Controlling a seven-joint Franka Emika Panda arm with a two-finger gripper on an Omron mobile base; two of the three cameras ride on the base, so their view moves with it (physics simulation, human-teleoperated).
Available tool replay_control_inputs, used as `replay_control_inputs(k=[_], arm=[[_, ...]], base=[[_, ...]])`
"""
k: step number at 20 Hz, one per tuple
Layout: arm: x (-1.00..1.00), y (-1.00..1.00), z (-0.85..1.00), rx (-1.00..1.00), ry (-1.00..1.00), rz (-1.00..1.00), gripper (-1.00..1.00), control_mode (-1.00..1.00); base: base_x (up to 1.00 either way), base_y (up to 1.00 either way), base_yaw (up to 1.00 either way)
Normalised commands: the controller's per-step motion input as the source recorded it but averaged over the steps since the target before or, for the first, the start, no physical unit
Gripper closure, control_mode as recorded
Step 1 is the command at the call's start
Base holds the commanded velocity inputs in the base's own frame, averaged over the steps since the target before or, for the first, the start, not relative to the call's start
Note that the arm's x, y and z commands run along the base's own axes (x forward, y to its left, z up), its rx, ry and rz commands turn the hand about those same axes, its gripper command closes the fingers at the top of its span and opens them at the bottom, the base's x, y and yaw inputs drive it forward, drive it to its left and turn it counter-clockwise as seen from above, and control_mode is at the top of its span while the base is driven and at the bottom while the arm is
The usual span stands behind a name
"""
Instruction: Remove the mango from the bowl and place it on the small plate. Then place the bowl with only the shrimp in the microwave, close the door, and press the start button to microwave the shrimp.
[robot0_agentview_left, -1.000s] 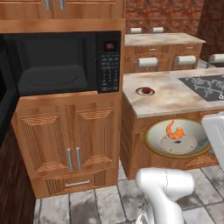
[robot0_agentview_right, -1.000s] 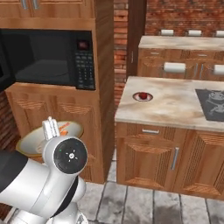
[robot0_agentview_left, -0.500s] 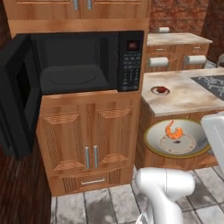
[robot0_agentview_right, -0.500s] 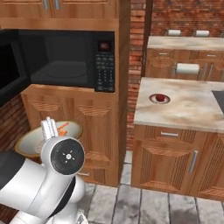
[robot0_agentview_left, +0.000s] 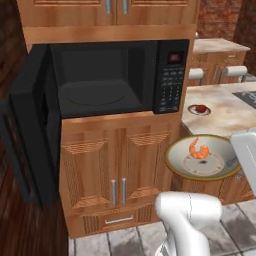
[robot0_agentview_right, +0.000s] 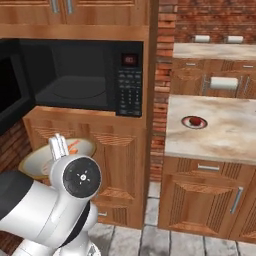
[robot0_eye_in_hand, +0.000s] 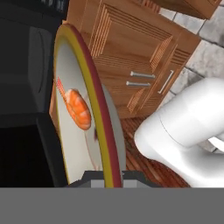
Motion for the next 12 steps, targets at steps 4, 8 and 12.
replay_control_inputs(k=[4, 8, 12], arm=[[0.00, 0.00, 0.00, 0.00, 0.00, 0.00, 1.00, 1.00], [0.00, 0.00, 0.00, 0.00, 0.00, 0.00, 1.00, 1.00], [0.00, 0.00, 0.00, 0.00, 0.00, 0.00, 1.00, 1.00]], base=[[0.32, 0.28, 0.00], [0.50, 0.28, 0.00], [0.32, 0.59, 0.00]])
